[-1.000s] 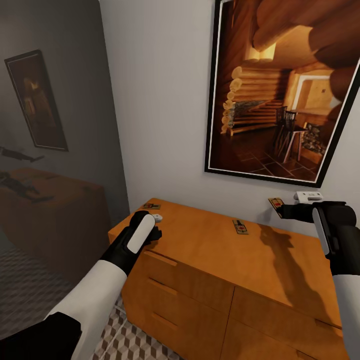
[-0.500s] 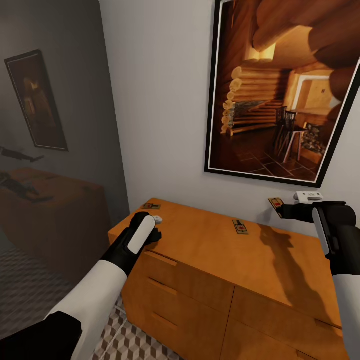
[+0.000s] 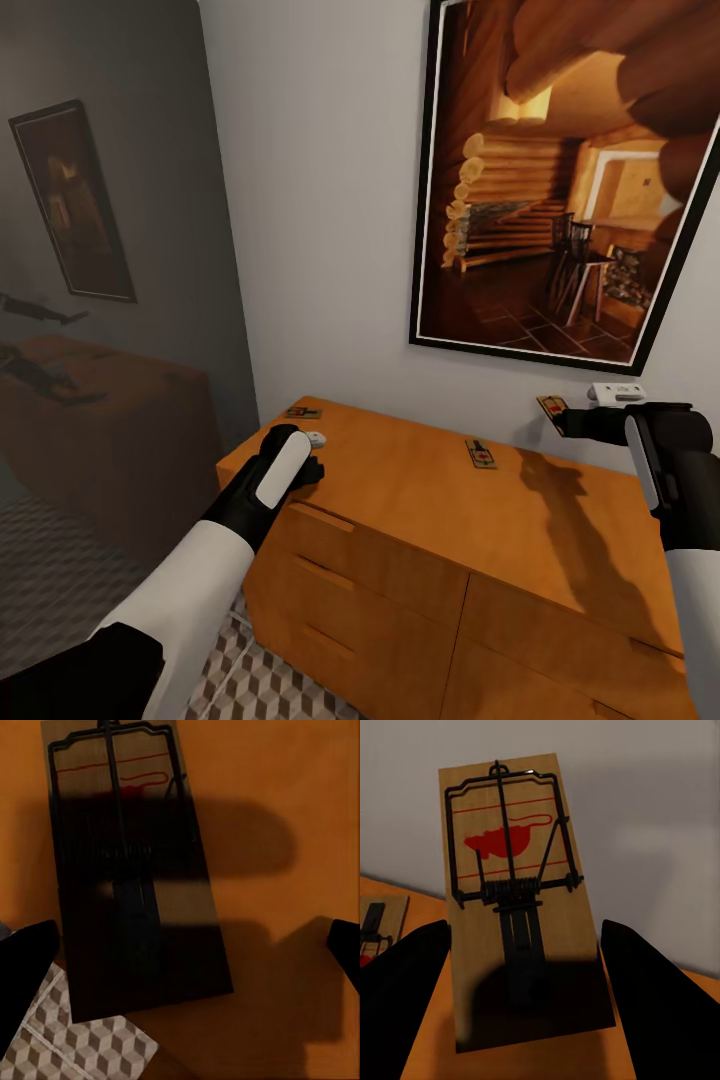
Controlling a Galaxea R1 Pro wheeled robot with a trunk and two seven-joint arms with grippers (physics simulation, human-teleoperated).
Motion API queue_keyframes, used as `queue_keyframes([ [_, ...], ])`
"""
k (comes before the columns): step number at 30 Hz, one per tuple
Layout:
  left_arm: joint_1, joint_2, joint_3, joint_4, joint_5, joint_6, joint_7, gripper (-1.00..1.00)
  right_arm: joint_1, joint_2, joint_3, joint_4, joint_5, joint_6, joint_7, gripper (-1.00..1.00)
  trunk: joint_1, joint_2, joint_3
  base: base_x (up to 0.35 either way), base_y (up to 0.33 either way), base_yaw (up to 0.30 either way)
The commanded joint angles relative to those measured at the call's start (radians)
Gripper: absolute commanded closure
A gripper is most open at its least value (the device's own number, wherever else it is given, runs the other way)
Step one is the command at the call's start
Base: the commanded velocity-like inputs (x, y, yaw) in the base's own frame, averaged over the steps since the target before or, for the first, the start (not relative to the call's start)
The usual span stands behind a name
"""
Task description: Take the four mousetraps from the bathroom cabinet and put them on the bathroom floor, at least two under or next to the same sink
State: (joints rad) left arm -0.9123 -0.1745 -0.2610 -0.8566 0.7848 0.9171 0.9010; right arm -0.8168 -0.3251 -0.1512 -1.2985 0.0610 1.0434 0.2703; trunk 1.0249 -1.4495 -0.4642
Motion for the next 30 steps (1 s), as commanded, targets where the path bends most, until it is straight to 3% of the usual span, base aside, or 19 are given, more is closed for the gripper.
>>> queue_keyframes([
  [1,0.0,0.0,-0.001,0.018,0.01,0.006,0.01,1.0,-0.001,0.0,-0.001,-0.001,0.006,0.004,0.007,1.0,0.0,-0.001,-0.001,0.0,0.0,0.0],
  [21,0.0,0.0,0.0,0.0,0.005,0.007,0.012,1.0,-0.001,-0.002,-0.001,0.057,0.01,0.004,0.009,1.0,0.0,-0.001,-0.001,0.0,0.0,0.0],
  [28,0.0,0.0,-0.001,-0.13,0.006,0.027,0.021,1.0,-0.001,-0.002,-0.001,0.057,0.012,0.004,0.01,1.0,0.0,-0.001,-0.001,0.0,0.0,0.0],
  [30,0.0,0.0,0.0,-0.201,0.005,0.075,0.032,1.0,-0.001,-0.001,0.0,0.057,0.013,0.004,0.01,1.0,0.0,-0.001,-0.001,0.0,0.0,0.0],
])
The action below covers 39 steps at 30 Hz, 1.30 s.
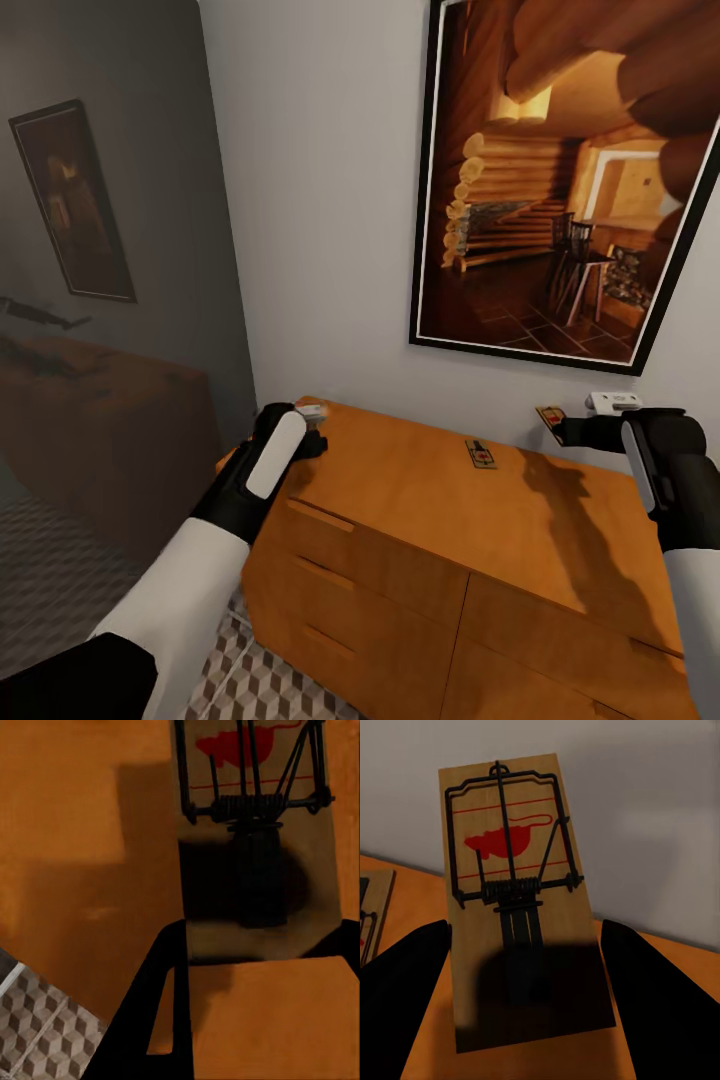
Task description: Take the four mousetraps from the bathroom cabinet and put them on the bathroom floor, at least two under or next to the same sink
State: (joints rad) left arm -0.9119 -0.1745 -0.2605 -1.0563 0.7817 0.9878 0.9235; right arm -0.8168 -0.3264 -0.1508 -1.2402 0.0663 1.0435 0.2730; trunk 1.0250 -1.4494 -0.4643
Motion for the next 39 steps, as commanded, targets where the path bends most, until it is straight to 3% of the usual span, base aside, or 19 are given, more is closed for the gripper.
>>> queue_keyframes([
  [1,-0.001,0.0,-0.001,-0.026,0.007,0.019,0.016,1.0,-0.001,0.0,-0.001,-0.001,0.007,0.004,0.007,1.0,0.0,-0.001,-0.001,0.0,0.0,0.0],
  [8,0.0,0.0,0.0,-0.119,0.008,0.049,0.055,1.0,-0.001,0.001,0.0,-0.001,0.008,0.004,0.006,1.0,0.0,-0.001,-0.001,0.0,0.0,0.0],
  [29,0.0,0.006,-0.007,-0.16,0.01,0.058,0.062,1.0,-0.001,0.002,0.0,-0.001,0.008,0.004,0.003,1.0,0.0,-0.001,-0.001,-0.002,0.0,0.0],
  [39,0.0,0.007,-0.008,-0.194,0.01,0.059,0.063,1.0,-0.001,0.003,0.001,-0.001,0.006,0.004,-0.001,1.0,0.0,-0.001,-0.001,-0.235,0.0,0.0],
])
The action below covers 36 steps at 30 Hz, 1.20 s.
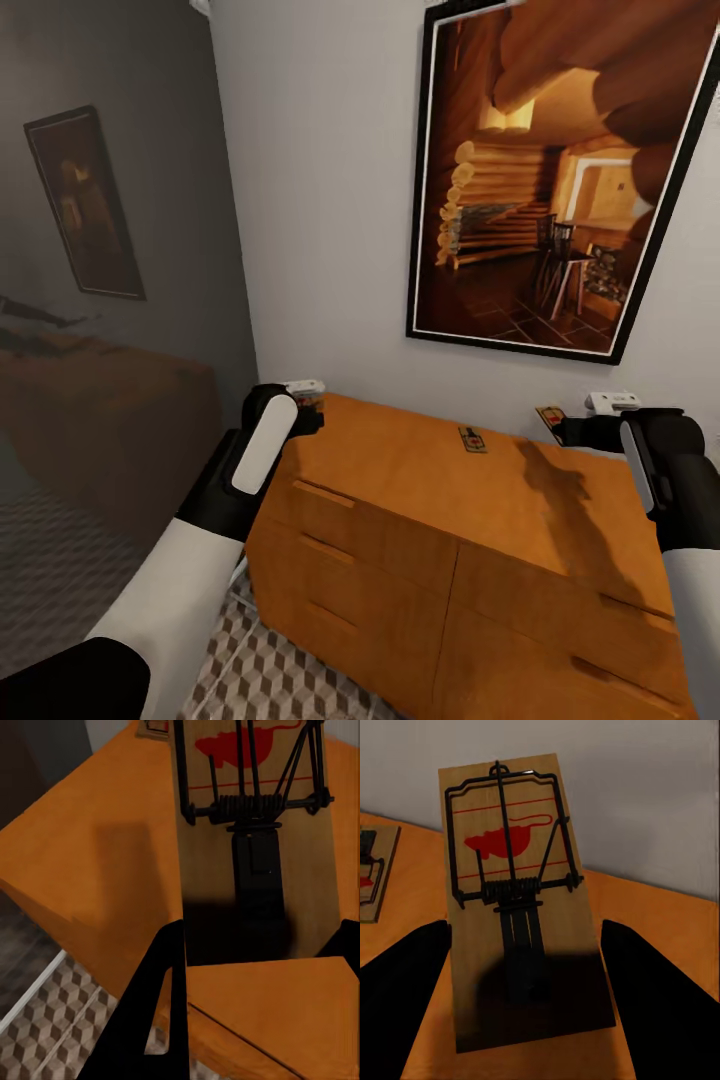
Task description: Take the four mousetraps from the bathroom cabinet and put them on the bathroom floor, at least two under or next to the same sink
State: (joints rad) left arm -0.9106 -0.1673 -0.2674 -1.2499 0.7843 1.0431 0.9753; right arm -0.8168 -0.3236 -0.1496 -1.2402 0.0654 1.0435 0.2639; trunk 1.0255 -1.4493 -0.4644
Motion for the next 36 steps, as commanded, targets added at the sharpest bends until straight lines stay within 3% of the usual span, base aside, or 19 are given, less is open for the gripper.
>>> queue_keyframes([
  [1,-0.001,0.0,-0.001,-0.001,0.007,0.004,0.011,1.0,-0.001,0.0,-0.001,-0.001,0.007,0.004,0.007,1.0,-0.001,-0.001,-0.001,-0.221,0.0,0.0],
  [15,-0.001,0.001,-0.004,0.032,0.012,0.004,0.005,1.0,-0.001,-0.002,-0.001,0.003,0.004,0.004,0.008,1.0,-0.001,-0.001,-0.001,-0.044,0.0,0.0],
  [23,-0.001,0.0,-0.048,0.097,0.011,0.004,-0.004,1.0,-0.001,-0.002,-0.001,0.063,0.008,0.004,0.007,1.0,-0.001,-0.001,-0.001,0.0,0.0,0.0],
  [36,-0.001,-0.003,-0.068,0.104,0.009,0.003,-0.007,1.0,-0.001,-0.005,-0.004,0.107,0.01,0.004,0.009,1.0,-0.001,-0.001,-0.001,0.0,0.0,0.0],
])
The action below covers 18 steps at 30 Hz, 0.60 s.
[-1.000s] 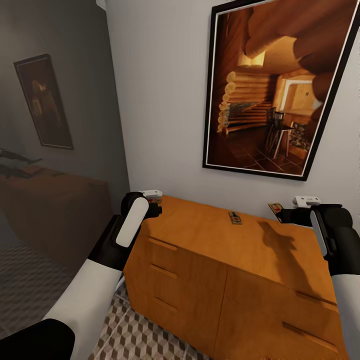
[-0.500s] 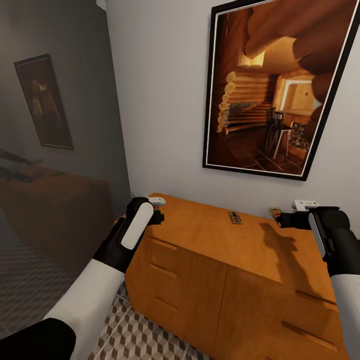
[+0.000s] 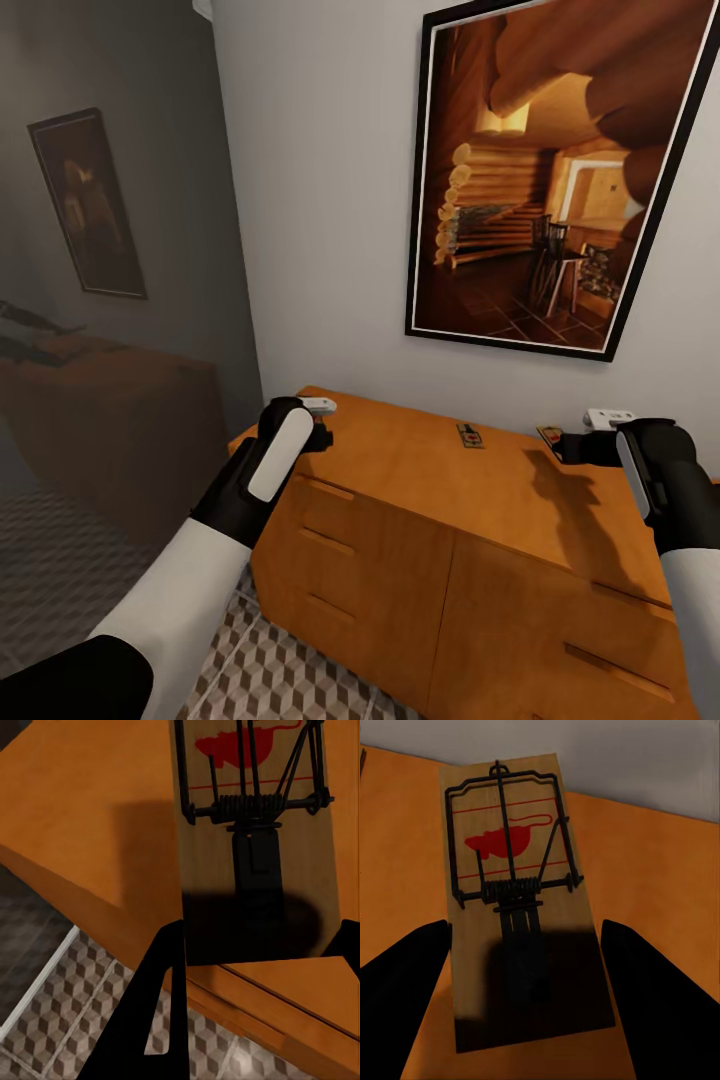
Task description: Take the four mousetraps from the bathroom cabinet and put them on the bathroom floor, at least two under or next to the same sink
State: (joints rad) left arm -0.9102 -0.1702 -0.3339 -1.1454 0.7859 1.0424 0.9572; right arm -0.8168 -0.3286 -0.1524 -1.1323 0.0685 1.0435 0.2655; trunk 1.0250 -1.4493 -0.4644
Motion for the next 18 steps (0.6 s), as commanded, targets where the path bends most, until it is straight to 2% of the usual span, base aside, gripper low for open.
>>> queue_keyframes([
  [1,-0.001,0.0,-0.002,-0.001,0.008,0.004,0.01,1.0,-0.001,0.0,-0.001,-0.001,0.008,0.004,0.008,1.0,0.0,-0.001,-0.001,0.0,0.0,0.0],
  [9,-0.001,-0.002,-0.004,-0.001,0.009,0.002,0.006,1.0,-0.001,-0.002,-0.002,-0.009,0.009,0.004,0.009,1.0,0.0,-0.001,-0.001,0.0,0.0,-0.048],
  [18,-0.001,-0.003,-0.005,-0.002,0.009,0.002,0.006,1.0,-0.001,-0.008,-0.002,-0.01,0.01,0.004,0.009,1.0,0.0,-0.001,0.002,0.0,0.0,-0.245],
])
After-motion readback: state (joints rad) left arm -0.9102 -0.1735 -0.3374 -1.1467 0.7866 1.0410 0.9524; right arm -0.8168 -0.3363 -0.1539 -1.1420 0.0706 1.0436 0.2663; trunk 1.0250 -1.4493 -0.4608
